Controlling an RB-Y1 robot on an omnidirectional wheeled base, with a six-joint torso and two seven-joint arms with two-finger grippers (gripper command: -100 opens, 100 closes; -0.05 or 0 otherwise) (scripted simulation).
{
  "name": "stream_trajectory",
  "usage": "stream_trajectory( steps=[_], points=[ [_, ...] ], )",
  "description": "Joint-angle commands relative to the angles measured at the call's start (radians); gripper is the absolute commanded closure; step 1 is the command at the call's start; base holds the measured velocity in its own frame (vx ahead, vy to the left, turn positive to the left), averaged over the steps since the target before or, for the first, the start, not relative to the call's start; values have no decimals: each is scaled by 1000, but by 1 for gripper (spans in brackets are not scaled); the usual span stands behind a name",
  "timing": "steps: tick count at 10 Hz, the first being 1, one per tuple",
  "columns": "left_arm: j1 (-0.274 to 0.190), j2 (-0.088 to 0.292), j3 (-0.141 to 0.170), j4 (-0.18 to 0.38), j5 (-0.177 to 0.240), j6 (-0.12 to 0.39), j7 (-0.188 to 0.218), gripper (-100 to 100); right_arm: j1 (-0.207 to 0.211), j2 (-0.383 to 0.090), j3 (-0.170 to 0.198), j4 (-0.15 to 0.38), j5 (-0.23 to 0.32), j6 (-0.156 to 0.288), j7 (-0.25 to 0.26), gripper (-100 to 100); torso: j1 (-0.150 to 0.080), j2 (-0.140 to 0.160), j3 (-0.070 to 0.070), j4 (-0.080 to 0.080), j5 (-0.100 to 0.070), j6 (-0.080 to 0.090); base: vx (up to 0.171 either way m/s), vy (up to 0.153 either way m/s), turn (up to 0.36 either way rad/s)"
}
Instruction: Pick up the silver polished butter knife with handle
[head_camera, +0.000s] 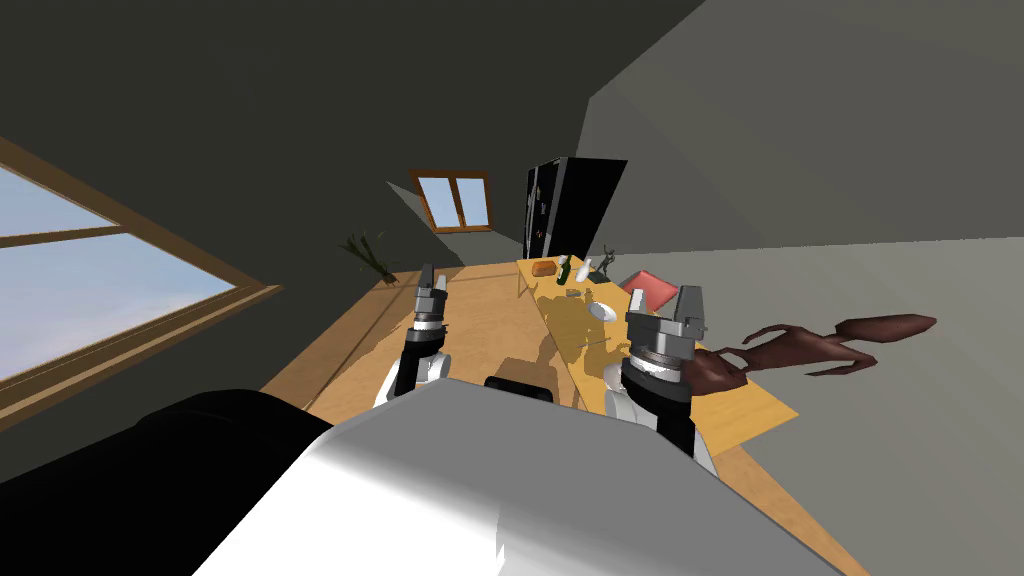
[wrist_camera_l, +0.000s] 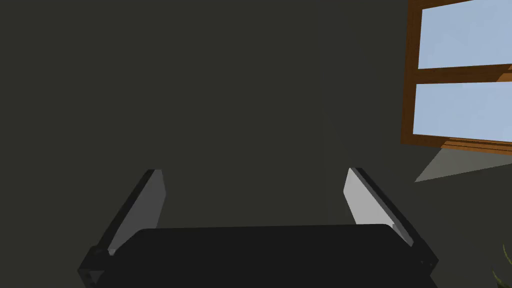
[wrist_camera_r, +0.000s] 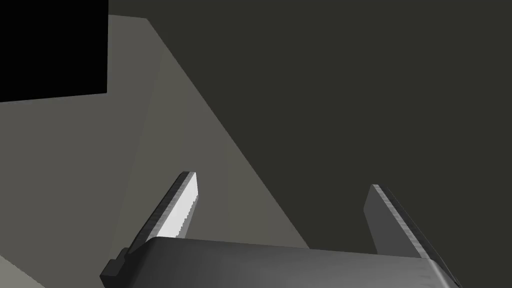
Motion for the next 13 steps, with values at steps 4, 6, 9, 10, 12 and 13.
stream_trajectory(
  steps=[4,6,9,10,12,13],
  points=[
    [0,0,0,0,0,0,0,0,-29,-81,-6,120,58,21,-19,-100,4,-6,-3,-1,1,0,84,60,-61],
    [0,0,0,0,0,0,0,0,-37,-101,-8,152,73,27,-23,-100,3,-7,-4,-2,1,0,83,49,-56],
    [0,0,0,0,0,0,0,0,-64,-169,-18,261,122,56,-34,-100,2,-5,-3,-1,1,0,75,48,-77],
    [0,0,0,0,0,0,0,0,-74,-193,-23,296,140,68,-38,-100,3,-7,-4,-2,1,0,137,70,-102],
    [0,0,0,0,0,0,0,0,-85,-217,-29,341,159,82,-41,-100,3,-7,-4,-2,1,0,65,58,-46],
    [0,0,0,0,0,0,0,0,-85,-217,-29,345,159,82,-41,-100,3,-5,-3,-1,1,0,36,37,-37]
  ],
)
